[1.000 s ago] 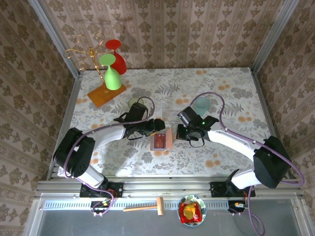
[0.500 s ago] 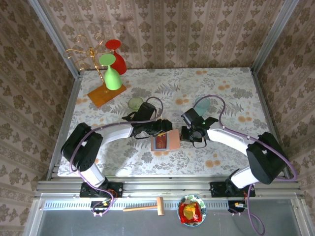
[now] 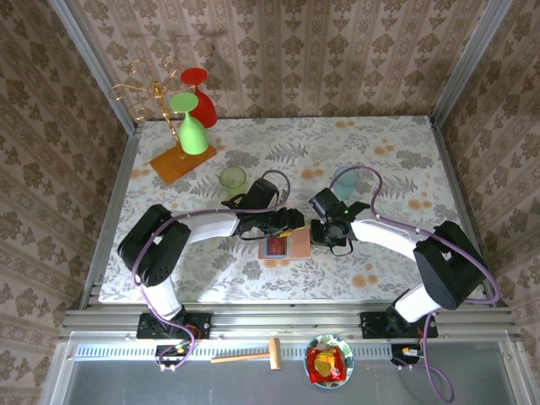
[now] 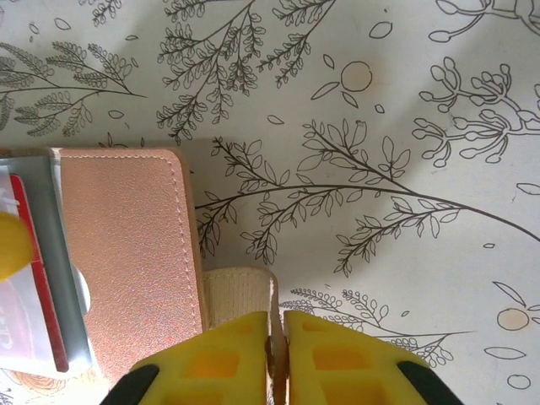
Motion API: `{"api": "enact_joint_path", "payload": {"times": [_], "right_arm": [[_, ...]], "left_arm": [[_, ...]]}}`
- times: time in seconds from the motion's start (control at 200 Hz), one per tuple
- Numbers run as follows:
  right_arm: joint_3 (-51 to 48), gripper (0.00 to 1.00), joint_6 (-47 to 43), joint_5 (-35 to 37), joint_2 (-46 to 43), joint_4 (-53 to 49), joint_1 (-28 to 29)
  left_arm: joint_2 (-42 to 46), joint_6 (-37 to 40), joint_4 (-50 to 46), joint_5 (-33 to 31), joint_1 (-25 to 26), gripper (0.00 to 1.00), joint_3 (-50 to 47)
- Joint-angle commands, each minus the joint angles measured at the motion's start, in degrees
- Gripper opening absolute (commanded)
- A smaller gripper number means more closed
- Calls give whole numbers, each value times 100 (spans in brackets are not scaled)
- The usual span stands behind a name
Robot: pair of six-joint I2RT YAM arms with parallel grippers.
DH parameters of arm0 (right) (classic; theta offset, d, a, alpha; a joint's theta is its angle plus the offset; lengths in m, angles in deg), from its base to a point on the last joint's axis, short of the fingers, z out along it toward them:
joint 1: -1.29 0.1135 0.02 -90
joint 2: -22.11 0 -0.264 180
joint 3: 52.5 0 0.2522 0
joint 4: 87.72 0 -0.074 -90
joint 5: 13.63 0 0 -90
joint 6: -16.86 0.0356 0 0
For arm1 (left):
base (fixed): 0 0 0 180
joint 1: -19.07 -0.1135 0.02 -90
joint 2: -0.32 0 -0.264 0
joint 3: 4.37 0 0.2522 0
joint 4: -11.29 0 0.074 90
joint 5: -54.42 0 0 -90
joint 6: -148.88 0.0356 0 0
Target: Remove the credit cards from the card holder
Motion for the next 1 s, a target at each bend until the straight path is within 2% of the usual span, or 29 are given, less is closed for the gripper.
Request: {"api": "enact_joint_path", "payload": {"times": [0.0, 0.435, 0.675, 0.865, 0.995], "right_arm": [[8, 19, 21, 17, -302, -231, -35], [280, 26, 193, -199, -1219, -726, -43], [70, 27, 564, -748, -1639, -477, -34], [-371, 15, 965, -1157, -1695, 247, 101], [-693, 12, 1242, -1204, -1611, 732, 257]], "left_arm": [[-170, -176, 233, 152, 106, 54, 200], [-236, -219, 350, 166, 96, 53, 114], [-254, -320, 519, 167, 23, 53, 0], [-280, -319, 549, 183, 17, 53, -13], [-281, -336, 577, 195, -3, 53, -43]]}}
